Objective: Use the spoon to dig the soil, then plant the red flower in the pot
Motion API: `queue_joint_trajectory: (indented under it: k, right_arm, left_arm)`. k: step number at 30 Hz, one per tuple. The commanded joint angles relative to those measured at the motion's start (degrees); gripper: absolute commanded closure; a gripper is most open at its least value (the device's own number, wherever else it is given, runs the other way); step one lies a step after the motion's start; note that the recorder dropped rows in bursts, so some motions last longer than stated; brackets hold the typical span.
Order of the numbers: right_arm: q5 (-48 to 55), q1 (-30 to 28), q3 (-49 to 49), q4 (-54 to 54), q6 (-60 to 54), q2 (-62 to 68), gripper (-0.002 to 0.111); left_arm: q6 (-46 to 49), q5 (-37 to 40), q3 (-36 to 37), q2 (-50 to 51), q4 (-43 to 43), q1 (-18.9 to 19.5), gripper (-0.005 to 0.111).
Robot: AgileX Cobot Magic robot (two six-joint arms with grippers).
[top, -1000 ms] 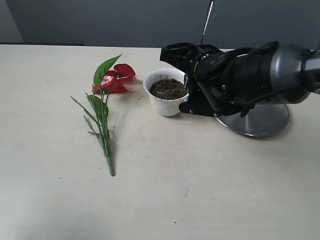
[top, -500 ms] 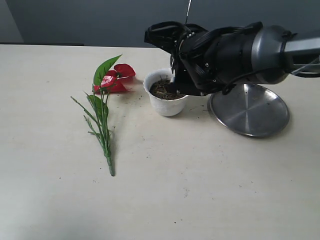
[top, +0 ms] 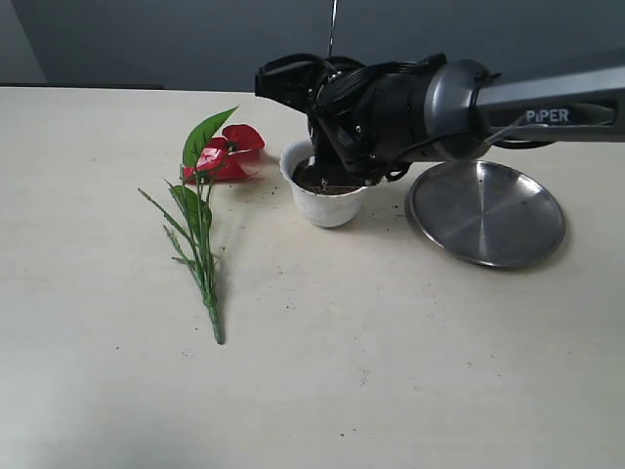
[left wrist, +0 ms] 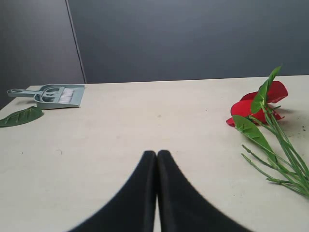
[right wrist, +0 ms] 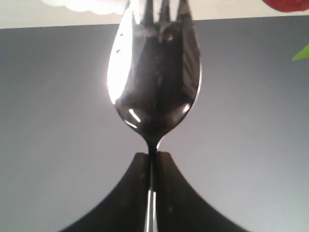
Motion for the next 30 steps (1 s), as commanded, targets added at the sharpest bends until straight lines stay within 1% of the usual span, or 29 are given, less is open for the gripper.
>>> queue_joint_trajectory:
  k: [1, 8, 11, 22, 30]
  right_arm:
    - [0.55, -0.66, -0.88, -0.6, -1.57, 1.02, 0.109]
    - [0.68, -2.53, -0.88, -0.6, -3.55, 2.17, 0.109]
    - [-0.94, -3.35, -0.88, -0.6, -3.67, 2.27, 0.109]
    - [-4.25, -3.55, -0.88, -0.6, -4.01, 2.27, 0.109]
    - [-4.43, -3.88, -2.14, -0.6, -5.06, 4.54, 0.109]
  left_arm:
    - [-0.12, 0.11, 0.3, -0.3, -0.11, 0.04, 0.106]
    - [-0.12, 0.11, 0.3, -0.3, -0.11, 0.04, 0.106]
    - [-0.12, 0.11, 0.3, -0.3, -0.11, 0.04, 0.106]
    - [-0.12, 0.11, 0.3, -0.3, -0.11, 0.04, 0.106]
    - [-0.12, 0.11, 0.3, -0.3, -0.11, 0.04, 0.106]
